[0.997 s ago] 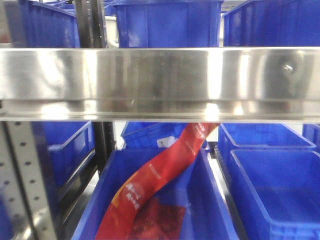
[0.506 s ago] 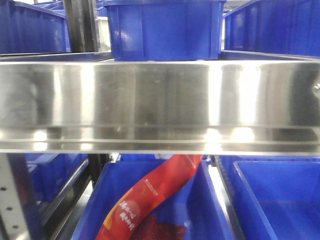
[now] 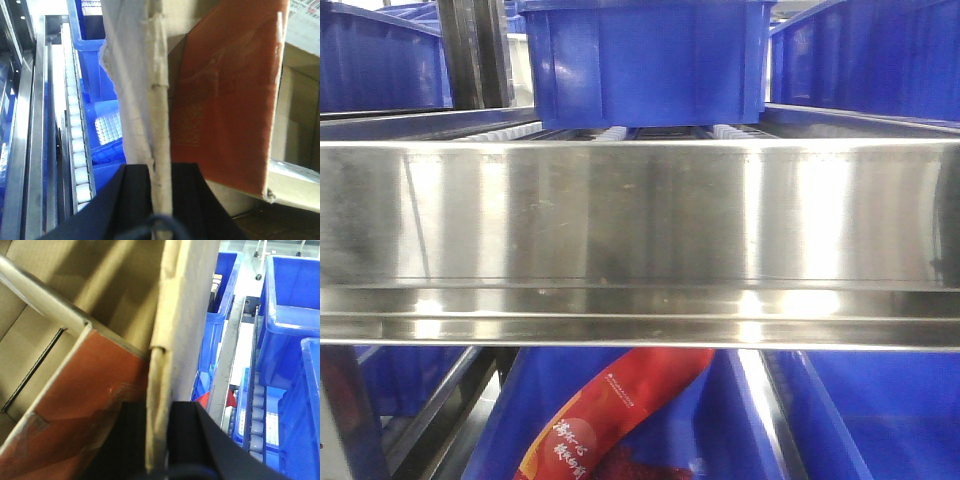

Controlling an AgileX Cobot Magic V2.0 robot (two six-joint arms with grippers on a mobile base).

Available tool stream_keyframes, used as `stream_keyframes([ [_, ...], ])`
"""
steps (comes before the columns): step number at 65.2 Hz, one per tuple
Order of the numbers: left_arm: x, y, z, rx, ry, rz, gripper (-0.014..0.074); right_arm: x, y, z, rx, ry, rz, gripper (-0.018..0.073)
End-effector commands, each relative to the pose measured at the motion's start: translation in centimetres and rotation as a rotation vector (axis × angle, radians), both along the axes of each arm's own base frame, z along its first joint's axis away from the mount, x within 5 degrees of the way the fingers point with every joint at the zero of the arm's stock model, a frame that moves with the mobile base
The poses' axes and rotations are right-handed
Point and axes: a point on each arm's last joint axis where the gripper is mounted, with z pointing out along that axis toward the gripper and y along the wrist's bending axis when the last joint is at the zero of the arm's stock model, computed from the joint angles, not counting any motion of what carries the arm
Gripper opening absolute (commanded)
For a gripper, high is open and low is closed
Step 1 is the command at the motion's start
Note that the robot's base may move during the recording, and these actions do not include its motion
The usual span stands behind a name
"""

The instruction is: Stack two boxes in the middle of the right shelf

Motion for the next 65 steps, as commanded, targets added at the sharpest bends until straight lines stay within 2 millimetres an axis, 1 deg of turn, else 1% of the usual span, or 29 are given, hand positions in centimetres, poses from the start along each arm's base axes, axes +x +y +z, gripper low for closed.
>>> stream_keyframes([
  [1,-0.27,0.74,0.84,0.026,-0.066,0.045,-0.0111,-0.48,-0.66,1.19,-0.013,-0.093,-0.032,-0.0153],
  [65,-0.27,0.74,0.84,0.026,-0.066,0.045,-0.0111,-0.48,-0.66,1.19,-0.013,-0.093,-0.032,-0.0153],
])
